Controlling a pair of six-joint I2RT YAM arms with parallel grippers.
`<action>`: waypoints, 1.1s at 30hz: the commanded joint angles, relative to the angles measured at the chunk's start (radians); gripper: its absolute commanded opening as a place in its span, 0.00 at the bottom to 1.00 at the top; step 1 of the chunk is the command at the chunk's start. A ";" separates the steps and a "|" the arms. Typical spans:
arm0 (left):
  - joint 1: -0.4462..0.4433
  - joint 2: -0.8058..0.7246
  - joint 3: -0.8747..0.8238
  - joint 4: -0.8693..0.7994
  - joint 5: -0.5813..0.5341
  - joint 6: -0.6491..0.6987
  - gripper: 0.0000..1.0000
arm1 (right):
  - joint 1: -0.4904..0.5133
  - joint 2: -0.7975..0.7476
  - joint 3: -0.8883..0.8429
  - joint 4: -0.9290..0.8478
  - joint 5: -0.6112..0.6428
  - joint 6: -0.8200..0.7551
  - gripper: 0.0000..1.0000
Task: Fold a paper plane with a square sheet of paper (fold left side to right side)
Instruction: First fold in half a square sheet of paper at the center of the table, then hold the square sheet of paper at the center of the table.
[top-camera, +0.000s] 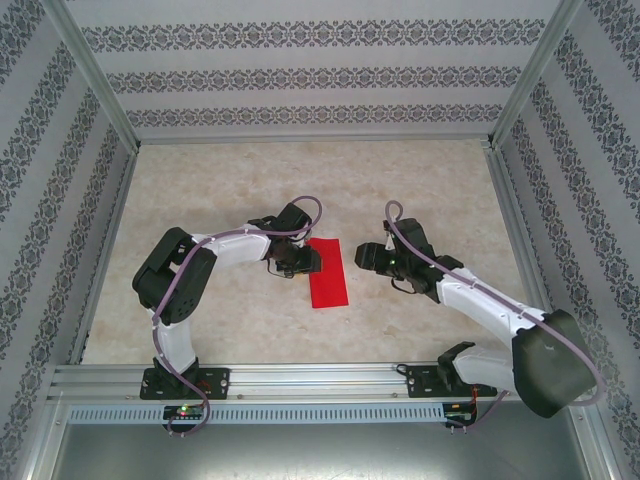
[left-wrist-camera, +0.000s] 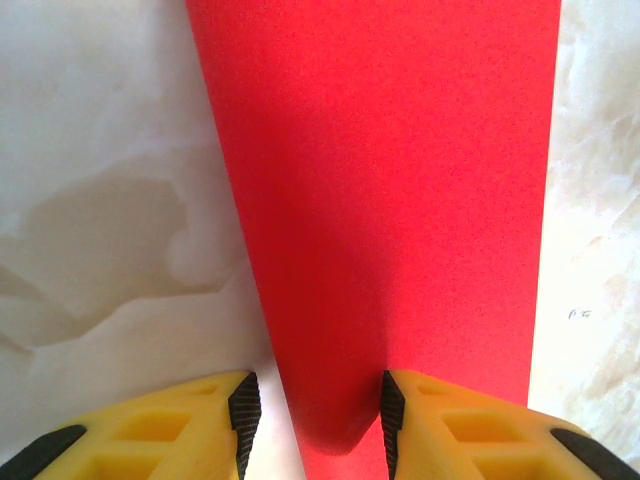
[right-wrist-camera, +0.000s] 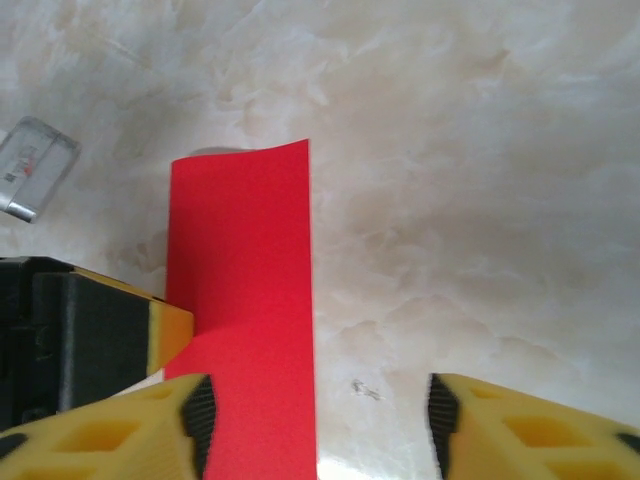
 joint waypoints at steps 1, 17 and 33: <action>-0.025 0.066 -0.007 -0.022 -0.044 0.027 0.42 | 0.002 0.049 -0.002 0.087 -0.102 0.016 0.44; -0.028 0.069 -0.003 -0.032 -0.049 0.029 0.41 | 0.084 0.393 0.123 0.138 -0.199 0.065 0.00; -0.031 0.065 0.000 -0.036 -0.059 0.031 0.41 | 0.096 0.506 0.160 -0.027 -0.153 0.019 0.00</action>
